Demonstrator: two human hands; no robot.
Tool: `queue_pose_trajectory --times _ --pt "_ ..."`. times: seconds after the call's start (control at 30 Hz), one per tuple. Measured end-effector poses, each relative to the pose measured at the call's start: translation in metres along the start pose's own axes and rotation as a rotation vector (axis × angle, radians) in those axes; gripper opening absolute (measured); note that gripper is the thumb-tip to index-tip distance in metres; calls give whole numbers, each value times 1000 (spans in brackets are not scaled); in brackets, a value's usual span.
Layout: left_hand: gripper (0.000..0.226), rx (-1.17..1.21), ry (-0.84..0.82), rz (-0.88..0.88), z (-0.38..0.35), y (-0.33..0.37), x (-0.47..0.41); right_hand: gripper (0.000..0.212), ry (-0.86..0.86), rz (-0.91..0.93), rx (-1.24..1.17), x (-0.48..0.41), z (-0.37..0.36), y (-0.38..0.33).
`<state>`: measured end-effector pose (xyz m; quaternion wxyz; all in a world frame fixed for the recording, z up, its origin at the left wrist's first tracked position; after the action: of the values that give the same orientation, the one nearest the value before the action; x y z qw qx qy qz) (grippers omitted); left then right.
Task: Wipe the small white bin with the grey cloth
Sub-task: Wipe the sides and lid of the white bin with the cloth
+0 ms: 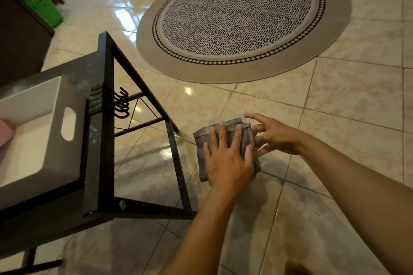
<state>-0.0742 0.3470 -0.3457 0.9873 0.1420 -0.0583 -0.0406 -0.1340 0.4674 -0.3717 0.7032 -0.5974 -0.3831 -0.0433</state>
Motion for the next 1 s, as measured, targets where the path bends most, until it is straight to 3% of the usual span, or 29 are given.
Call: queue_pose_trajectory --times 0.4,0.6,0.8,1.0 --pt "64 40 -32 8 -5 -19 8 82 12 22 -13 1 1 -1" --pt "64 -51 -57 -46 -12 -2 26 85 -4 7 23 0 -1 -2" --pt "64 11 -63 31 -10 -28 24 82 18 22 18 3 0 -3" --pt "63 -84 -42 -63 -15 2 21 84 -5 12 19 0 -2 -3"
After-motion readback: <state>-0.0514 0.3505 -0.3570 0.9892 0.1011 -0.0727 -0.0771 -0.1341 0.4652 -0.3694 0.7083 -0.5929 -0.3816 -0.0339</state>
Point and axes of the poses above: each hand's wrist, its own x-axis away from the middle knuckle, its own z-axis out of the back of the hand, y = z × x, the point moved 8 cm from there along -x, towards the middle knuckle, and after that the axes turned 5 degrees about -z, right-handed, at the moved point
